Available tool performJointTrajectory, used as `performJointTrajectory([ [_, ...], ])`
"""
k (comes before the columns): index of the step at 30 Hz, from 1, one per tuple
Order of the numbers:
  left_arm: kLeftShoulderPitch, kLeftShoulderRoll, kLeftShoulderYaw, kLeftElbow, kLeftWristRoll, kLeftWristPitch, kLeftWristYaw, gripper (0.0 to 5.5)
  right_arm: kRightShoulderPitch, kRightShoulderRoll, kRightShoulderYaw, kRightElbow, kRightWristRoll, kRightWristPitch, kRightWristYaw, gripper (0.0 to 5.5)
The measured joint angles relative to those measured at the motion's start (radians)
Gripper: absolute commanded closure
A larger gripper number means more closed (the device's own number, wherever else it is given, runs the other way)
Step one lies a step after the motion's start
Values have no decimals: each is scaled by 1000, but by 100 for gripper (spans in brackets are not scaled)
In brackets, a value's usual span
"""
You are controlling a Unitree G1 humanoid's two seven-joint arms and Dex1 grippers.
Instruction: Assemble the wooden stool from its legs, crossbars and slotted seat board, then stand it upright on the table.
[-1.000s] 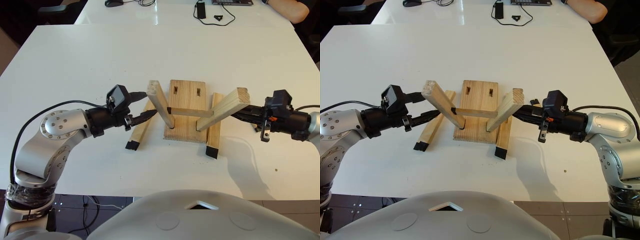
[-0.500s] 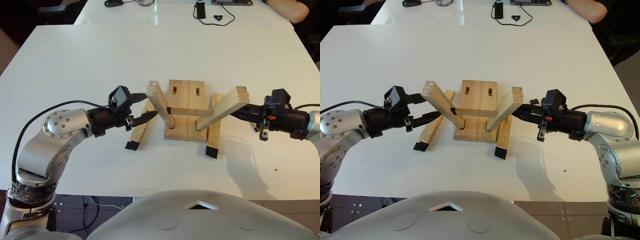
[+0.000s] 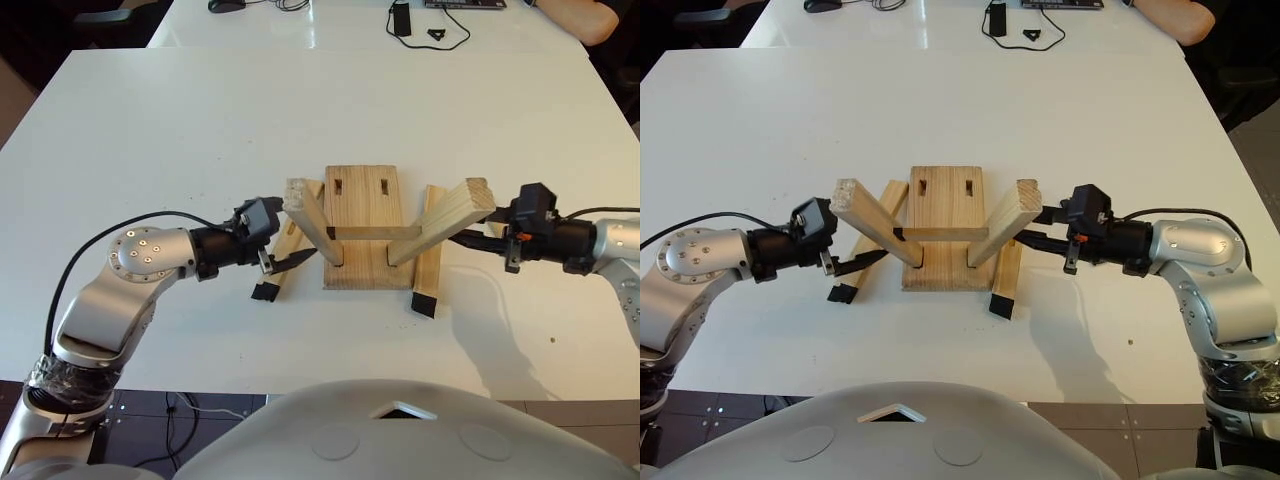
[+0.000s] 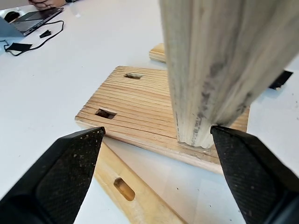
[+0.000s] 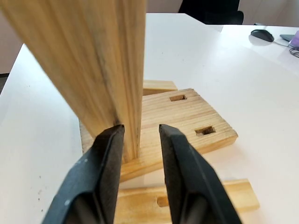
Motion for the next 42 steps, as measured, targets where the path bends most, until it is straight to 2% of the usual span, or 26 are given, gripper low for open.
performJointTrajectory([
  [11, 27, -9, -69, 186, 191, -139, 24, 131, -40, 52, 124, 99, -135, -84, -47, 412],
  [17, 14, -48, -69, 319, 218, -201, 61, 131, -51, 81, 232, 229, -304, -172, -101, 412],
  [29, 7, -78, -20, 481, 215, -278, 83, 131, -78, 7, 187, 480, -376, -391, -148, 412],
  [42, -38, -97, 25, 600, 213, -296, 115, 131, -78, -31, 150, 557, -382, -440, -166, 412],
])
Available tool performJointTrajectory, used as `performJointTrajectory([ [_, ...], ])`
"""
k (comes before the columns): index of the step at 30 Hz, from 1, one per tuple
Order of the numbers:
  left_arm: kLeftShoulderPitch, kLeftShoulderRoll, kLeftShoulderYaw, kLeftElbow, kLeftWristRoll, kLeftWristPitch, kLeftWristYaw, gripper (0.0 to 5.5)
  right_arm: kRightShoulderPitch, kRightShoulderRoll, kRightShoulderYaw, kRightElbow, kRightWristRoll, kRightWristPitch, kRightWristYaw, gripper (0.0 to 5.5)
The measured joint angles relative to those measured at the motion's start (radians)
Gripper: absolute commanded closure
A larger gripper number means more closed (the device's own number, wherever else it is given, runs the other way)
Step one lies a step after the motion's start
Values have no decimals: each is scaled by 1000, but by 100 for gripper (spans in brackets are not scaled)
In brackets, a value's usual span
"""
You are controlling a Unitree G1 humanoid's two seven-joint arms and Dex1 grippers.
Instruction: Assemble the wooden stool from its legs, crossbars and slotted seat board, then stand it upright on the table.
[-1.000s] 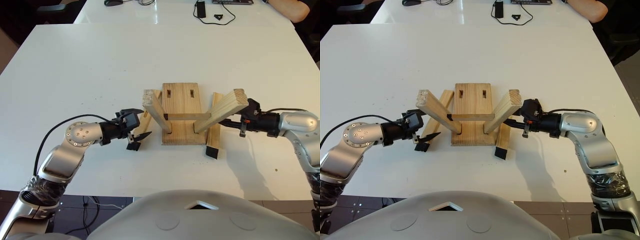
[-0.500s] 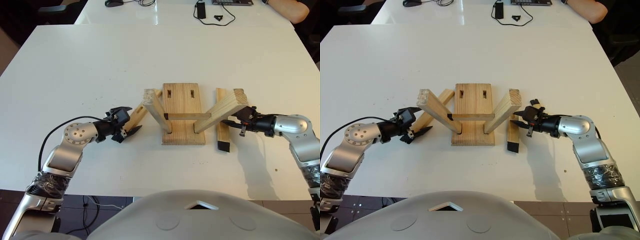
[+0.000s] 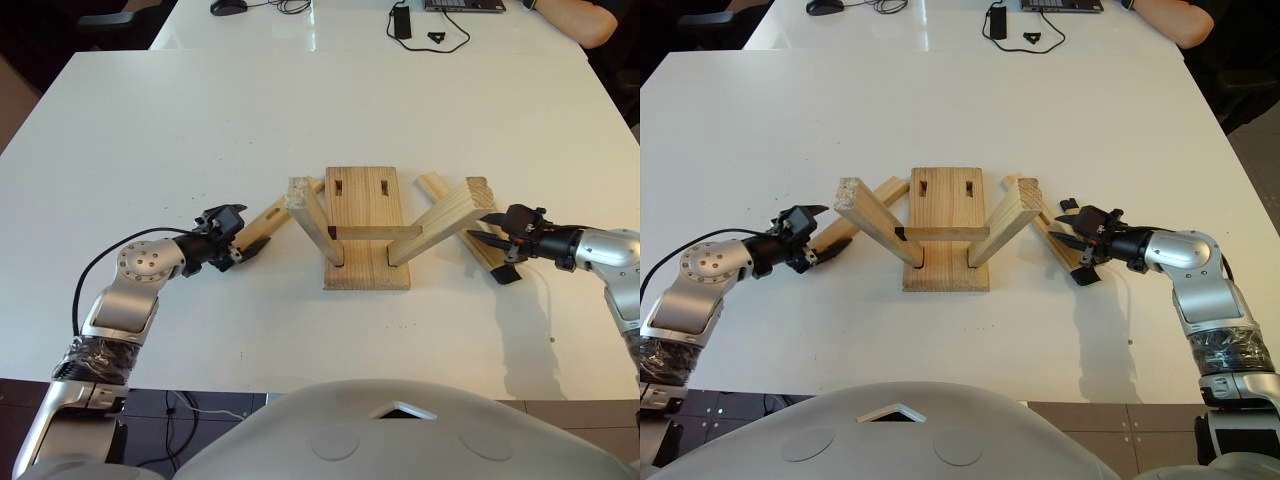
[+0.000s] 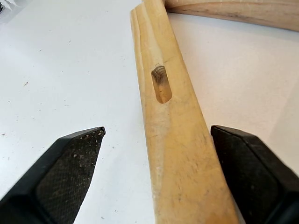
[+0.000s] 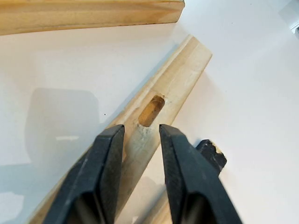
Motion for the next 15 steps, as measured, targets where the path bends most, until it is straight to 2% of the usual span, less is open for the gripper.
performJointTrajectory([
  [4, -9, -12, 13, -3, -2, 13, 12, 131, 14, -4, 0, -54, -1, 29, 2, 412],
  [9, 17, -63, 1, -187, -83, 152, -17, 131, 37, 2, 1, -199, 15, 94, 11, 412],
  [15, -5, -133, 6, -400, -231, 303, -16, 131, 99, -41, 14, -265, -7, 122, 63, 412],
])
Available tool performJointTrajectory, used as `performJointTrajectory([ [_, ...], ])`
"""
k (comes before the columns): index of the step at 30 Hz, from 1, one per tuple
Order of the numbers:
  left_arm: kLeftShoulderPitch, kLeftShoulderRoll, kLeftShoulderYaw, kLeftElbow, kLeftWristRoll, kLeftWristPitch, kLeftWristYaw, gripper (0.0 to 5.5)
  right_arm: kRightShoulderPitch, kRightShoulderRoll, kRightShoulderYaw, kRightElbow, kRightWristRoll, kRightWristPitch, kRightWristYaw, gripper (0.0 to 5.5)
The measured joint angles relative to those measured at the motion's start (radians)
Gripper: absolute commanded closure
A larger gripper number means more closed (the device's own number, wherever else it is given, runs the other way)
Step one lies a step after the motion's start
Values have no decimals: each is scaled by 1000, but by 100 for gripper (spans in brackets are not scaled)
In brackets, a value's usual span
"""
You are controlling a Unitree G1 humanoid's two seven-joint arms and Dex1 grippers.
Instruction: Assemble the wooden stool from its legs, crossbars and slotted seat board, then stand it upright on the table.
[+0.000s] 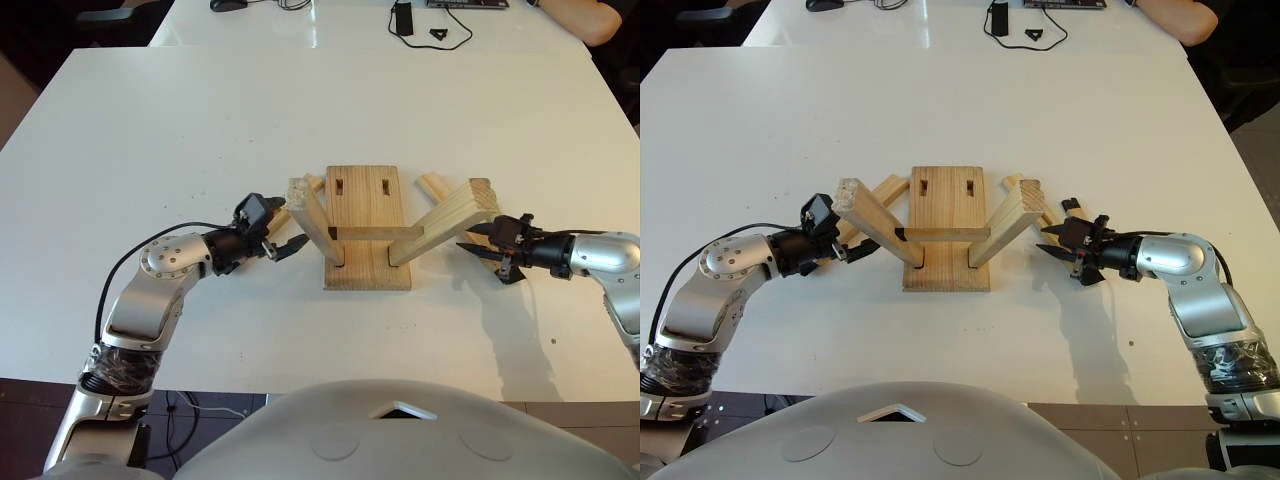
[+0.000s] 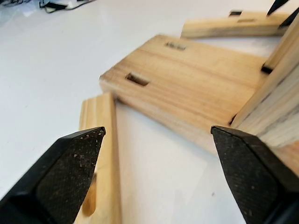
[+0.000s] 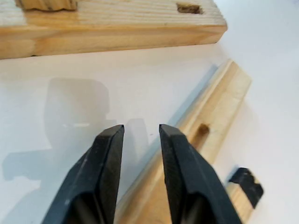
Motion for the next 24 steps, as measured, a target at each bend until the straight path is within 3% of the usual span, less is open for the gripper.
performJointTrajectory([
  [7, -37, -56, -60, -83, -14, 88, 49, 131, 73, -10, 53, -110, 27, 30, 79, 412],
  [17, -123, -220, -257, -153, 1, 152, 117, 131, 101, 24, 85, -210, 70, 94, 93, 412],
  [24, -146, -228, -261, -135, 7, 165, 128, 131, 68, 46, 70, -150, 62, 115, 48, 412],
])
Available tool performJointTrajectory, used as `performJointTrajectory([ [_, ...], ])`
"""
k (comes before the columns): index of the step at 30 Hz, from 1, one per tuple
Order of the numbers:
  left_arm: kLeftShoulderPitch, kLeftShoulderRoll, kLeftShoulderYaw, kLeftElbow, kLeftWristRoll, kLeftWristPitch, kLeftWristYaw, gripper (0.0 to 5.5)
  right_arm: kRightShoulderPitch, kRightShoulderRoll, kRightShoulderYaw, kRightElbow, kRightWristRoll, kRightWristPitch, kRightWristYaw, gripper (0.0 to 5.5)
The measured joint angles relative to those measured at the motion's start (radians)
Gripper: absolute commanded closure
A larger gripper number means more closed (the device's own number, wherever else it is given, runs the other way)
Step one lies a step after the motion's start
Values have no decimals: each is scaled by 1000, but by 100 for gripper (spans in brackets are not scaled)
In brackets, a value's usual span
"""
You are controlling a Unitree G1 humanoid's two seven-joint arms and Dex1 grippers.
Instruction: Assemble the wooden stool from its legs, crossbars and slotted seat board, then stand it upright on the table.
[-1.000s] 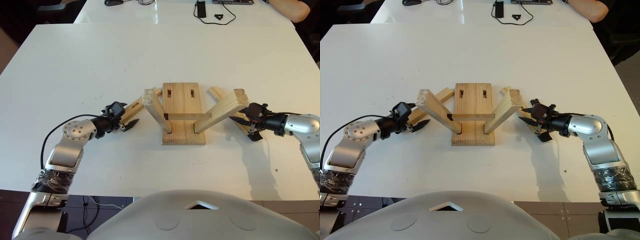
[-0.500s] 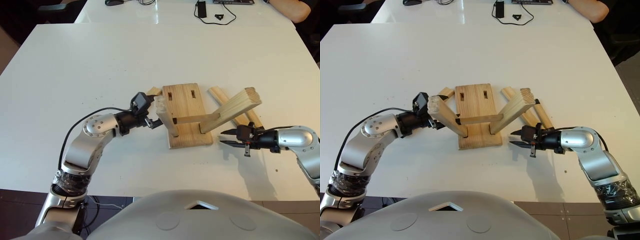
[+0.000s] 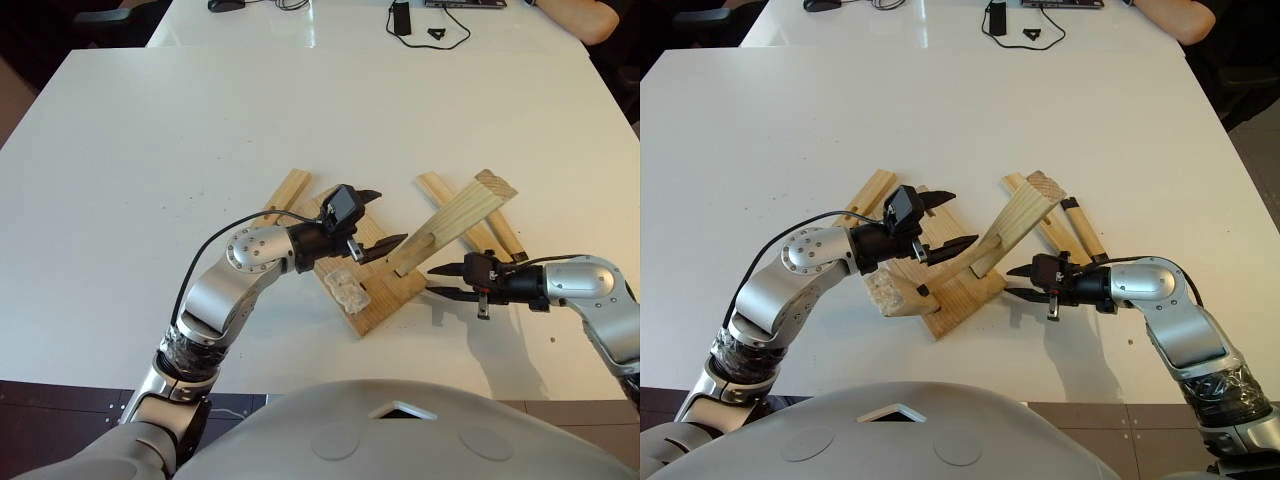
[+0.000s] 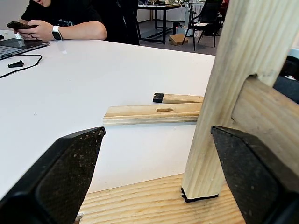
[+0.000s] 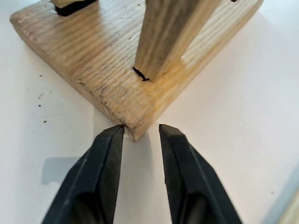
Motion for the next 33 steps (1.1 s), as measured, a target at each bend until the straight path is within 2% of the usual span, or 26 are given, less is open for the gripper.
performJointTrajectory([
  [8, -4, 23, 6, 35, 11, -1, 4, 131, -166, 153, 14, 168, -89, 3, -178, 412],
  [15, -17, 89, 74, 69, 15, -13, -17, 131, -197, 169, 8, 221, -136, -31, -225, 412],
  [21, -18, 205, 209, 167, 23, -90, -69, 131, 9, 31, -2, 12, -37, -25, -32, 412],
  [23, -36, 207, 211, 244, 46, -126, -76, 131, 45, 13, -4, -46, 12, -8, 11, 412],
  [25, -78, 196, 208, 349, 69, -171, -82, 128, 61, 13, -3, -99, 66, 23, 39, 389],
  [30, -150, 179, 158, 574, 168, -314, -110, 128, 106, 7, 21, -238, 181, 108, 92, 303],
  [33, -175, 177, 140, 700, 221, -415, -123, 128, 118, 14, 64, -310, 222, 152, 98, 303],
])
